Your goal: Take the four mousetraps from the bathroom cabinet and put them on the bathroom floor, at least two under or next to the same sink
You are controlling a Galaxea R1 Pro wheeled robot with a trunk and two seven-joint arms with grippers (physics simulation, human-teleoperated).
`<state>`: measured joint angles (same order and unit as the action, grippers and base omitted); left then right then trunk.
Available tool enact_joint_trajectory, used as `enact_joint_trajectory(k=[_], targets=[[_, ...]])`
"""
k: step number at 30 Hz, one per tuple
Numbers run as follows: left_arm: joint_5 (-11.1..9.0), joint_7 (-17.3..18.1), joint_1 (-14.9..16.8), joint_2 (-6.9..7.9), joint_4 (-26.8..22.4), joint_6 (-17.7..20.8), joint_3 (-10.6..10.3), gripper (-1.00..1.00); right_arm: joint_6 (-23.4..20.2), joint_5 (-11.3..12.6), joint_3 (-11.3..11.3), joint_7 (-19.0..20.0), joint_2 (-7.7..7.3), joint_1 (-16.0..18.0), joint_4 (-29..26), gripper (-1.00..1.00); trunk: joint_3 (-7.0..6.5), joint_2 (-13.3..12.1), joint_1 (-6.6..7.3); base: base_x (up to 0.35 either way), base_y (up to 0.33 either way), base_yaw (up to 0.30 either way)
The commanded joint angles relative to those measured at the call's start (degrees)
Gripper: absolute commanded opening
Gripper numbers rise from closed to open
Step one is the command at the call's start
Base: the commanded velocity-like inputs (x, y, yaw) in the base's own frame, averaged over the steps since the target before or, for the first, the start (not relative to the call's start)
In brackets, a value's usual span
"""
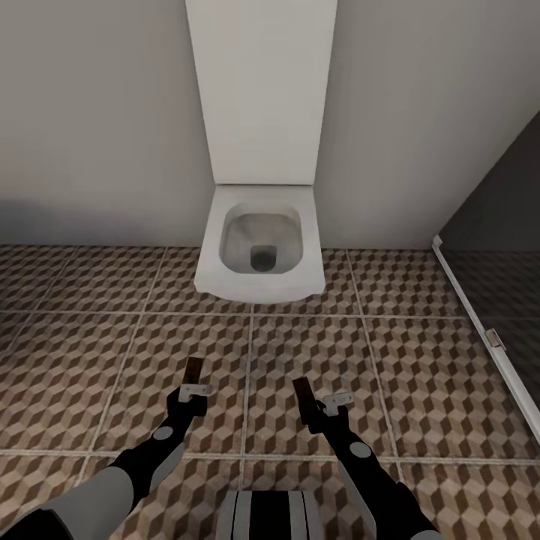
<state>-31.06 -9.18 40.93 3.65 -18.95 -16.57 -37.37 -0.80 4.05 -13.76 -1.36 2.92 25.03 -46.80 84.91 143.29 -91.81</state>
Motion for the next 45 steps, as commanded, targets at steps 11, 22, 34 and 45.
enact_joint_trajectory(k=[11, 22, 34, 45], targets=[[-0.1, -0.5, 0.0, 0.06, 2.3, 0.0, -0.9, -1.00, 1.7, 0.4, 0.1, -0.4, 0.05, 0.0, -0.2, -1.00, 0.03, 0.0, 0.01, 0.000, 0.000, 0.000], [-0.1, -0.4, 0.0, -0.16, 4.3, 0.1, -1.1, -1.00, 1.9, 0.4, 0.3, -0.6, 0.06, 0.0, -1.7, -1.00, 0.03, 0.0, 0.01, 0.000, 0.000, 0.000], [-0.2, -0.4, -0.1, -0.22, 4.5, 0.1, -1.1, -1.00, 1.8, 0.4, 0.2, -0.7, 0.01, 0.0, -2.6, -1.00, 1.36, 0.1, -0.15, 0.000, 0.000, 0.000], [-0.2, -0.4, -0.1, -0.22, 4.5, 0.1, -1.1, -1.00, 1.9, 0.4, 0.1, -0.7, -0.02, 0.0, -2.7, -1.00, 3.80, 0.2, -0.43, 0.000, 0.000, 0.000]])
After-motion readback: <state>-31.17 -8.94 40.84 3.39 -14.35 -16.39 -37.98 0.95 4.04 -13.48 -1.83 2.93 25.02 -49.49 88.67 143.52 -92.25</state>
